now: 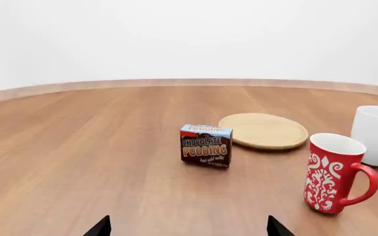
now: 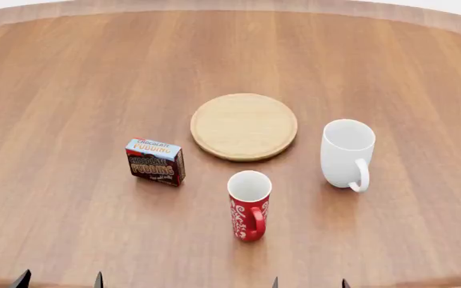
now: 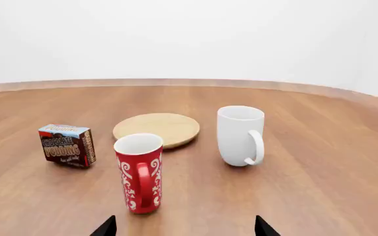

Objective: Put the chocolate pudding to the left of the plate.

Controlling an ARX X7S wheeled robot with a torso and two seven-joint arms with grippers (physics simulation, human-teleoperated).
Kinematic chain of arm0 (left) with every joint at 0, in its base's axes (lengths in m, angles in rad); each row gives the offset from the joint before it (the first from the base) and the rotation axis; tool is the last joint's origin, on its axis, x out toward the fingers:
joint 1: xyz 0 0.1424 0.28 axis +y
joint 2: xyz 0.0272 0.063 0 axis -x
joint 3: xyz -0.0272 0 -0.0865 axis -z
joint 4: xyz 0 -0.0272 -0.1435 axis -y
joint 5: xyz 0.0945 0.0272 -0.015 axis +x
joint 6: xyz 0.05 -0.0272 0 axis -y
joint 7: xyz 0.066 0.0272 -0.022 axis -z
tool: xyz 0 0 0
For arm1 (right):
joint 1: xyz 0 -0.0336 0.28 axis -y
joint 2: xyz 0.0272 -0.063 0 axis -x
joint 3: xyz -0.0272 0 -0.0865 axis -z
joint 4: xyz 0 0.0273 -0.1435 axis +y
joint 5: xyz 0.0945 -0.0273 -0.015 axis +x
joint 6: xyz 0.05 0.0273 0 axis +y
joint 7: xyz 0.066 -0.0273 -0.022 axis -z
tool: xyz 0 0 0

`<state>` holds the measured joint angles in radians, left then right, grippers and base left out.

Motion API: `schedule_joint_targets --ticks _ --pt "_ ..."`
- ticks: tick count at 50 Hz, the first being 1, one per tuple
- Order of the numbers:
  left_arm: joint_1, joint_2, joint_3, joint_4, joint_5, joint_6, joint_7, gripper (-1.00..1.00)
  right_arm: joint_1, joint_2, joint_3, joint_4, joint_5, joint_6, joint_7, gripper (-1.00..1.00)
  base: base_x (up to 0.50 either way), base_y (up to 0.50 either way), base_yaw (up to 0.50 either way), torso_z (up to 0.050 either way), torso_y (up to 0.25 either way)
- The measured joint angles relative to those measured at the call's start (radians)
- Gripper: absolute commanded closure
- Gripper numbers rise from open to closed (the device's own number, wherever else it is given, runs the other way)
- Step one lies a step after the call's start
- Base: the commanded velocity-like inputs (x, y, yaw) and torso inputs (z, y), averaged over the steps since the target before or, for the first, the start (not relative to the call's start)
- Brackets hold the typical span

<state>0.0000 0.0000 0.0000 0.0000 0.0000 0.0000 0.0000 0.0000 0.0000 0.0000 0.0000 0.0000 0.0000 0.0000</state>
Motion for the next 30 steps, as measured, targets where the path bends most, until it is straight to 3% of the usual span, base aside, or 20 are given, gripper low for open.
schedule_joint_targets --ticks 19,30 --pt "-0.001 -0.038 0.052 0.004 -0.038 -0.006 -0.044 -1.0 0.011 0.053 -0.068 0.017 0.043 0.003 0.077 -1.0 0.0 0.03 0.0 0.0 0.0" --pt "0.0 -0.057 0.078 0.007 -0.058 -0.008 -0.063 -1.0 0.011 0.07 -0.095 0.017 0.05 0.006 0.104 -1.0 0.0 0.5 0.0 0.0 0.0"
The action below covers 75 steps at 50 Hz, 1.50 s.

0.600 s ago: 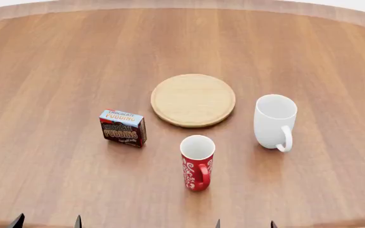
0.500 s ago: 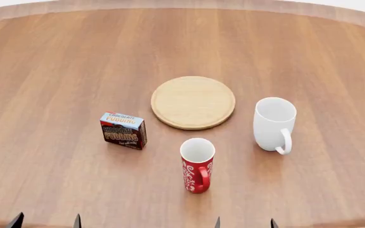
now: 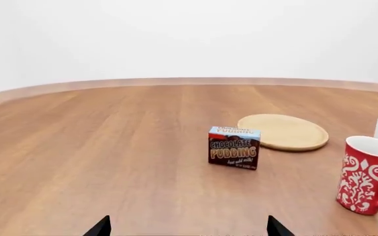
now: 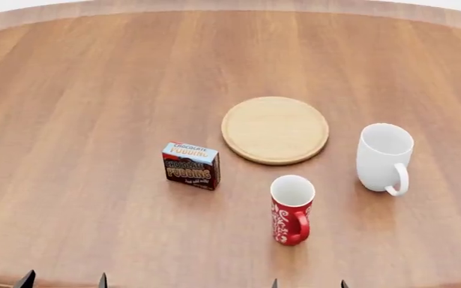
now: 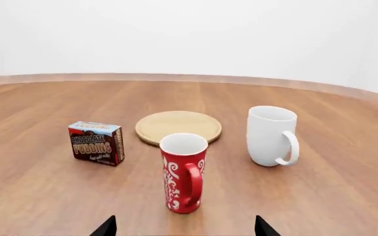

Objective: Put the chocolate pudding to the left of the plate.

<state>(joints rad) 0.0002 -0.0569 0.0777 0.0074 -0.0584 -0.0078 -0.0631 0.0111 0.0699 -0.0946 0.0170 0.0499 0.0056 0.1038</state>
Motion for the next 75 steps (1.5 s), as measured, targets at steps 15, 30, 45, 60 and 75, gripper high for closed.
schedule_joint_targets --ticks 15,30,45,60,75 --pt "0.002 -0.021 0.027 -0.001 -0.019 0.004 -0.021 -1.0 -0.001 0.017 -0.026 0.0 0.016 -0.007 0.022 -1.0 0.0 0.34 0.0 0.0 0.0" --pt "0.003 -0.038 0.05 0.003 -0.036 0.006 -0.04 -1.0 0.0 0.033 -0.045 0.002 0.025 -0.01 0.046 -1.0 0.0 0.25 0.0 0.0 0.0" --pt "0.002 -0.053 0.07 0.005 -0.05 0.008 -0.057 -1.0 0.001 0.047 -0.062 0.0 0.037 -0.01 0.063 -1.0 0.0 0.25 0.0 0.0 0.0" --pt "0.039 -0.076 0.095 0.109 -0.033 -0.026 -0.093 -1.0 -0.036 0.063 -0.075 -0.089 0.021 -0.006 0.105 -1.0 0.0 0.0 0.0 0.0 0.0" --pt "0.22 -0.117 0.121 0.486 0.098 -0.032 -0.188 -1.0 -0.214 0.111 -0.067 -0.454 -0.003 -0.003 0.159 -1.0 0.03 0.0 0.0 0.0 0.0"
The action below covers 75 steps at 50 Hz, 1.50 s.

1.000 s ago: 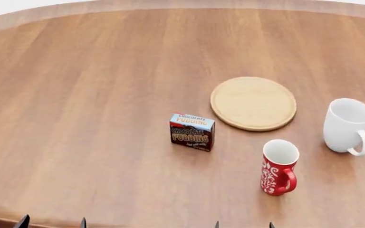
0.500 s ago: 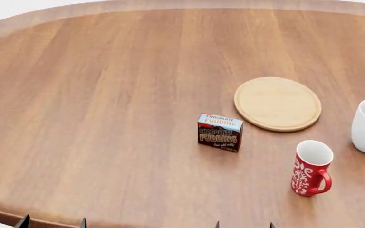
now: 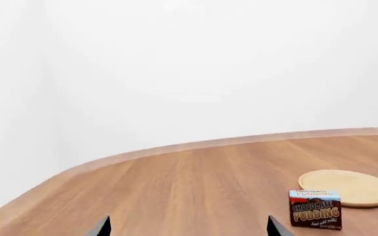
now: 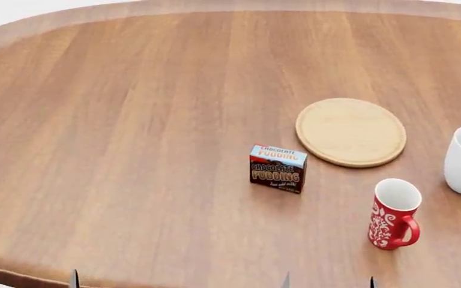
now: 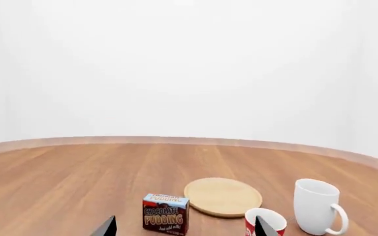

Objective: Put the chocolate pudding to the left of the plate.

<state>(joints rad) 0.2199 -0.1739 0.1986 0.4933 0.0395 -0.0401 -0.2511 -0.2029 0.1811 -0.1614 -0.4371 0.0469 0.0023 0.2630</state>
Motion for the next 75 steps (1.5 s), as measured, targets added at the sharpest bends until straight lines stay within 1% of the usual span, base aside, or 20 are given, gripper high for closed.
schedule_joint_targets --ticks 7,18,40,75 --pt "0.031 -0.012 0.006 0.068 0.007 -0.003 -0.012 -1.0 -0.017 0.009 0.001 -0.05 0.006 0.023 0.011 -1.0 0.14 0.0 0.0 0.0 0.0" --pt "0.044 -0.023 0.012 0.104 0.007 -0.006 -0.023 -1.0 -0.02 0.016 0.001 -0.079 0.016 0.056 0.025 -1.0 0.14 0.0 0.0 0.0 0.0" --pt "0.043 -0.039 0.021 0.109 -0.003 -0.003 -0.038 -1.0 -0.017 0.029 -0.01 -0.09 0.021 0.079 0.043 -1.0 0.14 0.0 0.0 0.0 0.0" --pt "0.042 -0.058 0.039 0.111 -0.009 0.001 -0.061 -1.0 -0.018 0.049 -0.029 -0.092 0.02 0.075 0.065 -1.0 0.27 0.0 0.0 0.0 0.0"
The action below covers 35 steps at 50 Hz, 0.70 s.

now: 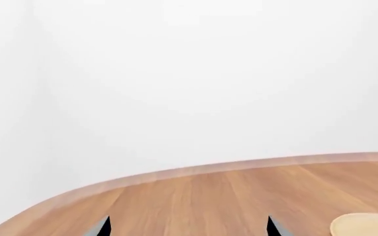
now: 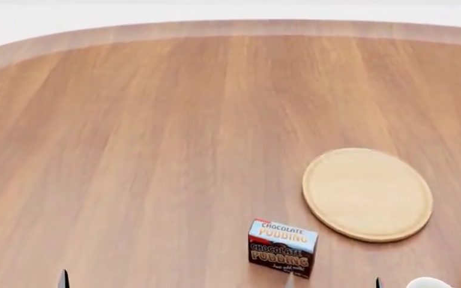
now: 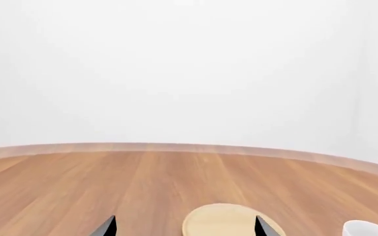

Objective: Put the chocolate pudding to the left of the plate.

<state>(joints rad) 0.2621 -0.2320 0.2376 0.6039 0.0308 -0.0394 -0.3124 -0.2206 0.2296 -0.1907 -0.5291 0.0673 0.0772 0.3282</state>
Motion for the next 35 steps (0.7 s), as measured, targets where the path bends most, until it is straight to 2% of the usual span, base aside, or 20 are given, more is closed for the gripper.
schedule_joint_targets --ticks 35 --pt "-0.002 -0.023 0.017 0.002 -0.014 0.002 -0.022 -1.0 0.004 0.028 -0.025 -0.001 0.014 -0.002 0.024 -1.0 0.27 0.0 0.0 0.0 0.0"
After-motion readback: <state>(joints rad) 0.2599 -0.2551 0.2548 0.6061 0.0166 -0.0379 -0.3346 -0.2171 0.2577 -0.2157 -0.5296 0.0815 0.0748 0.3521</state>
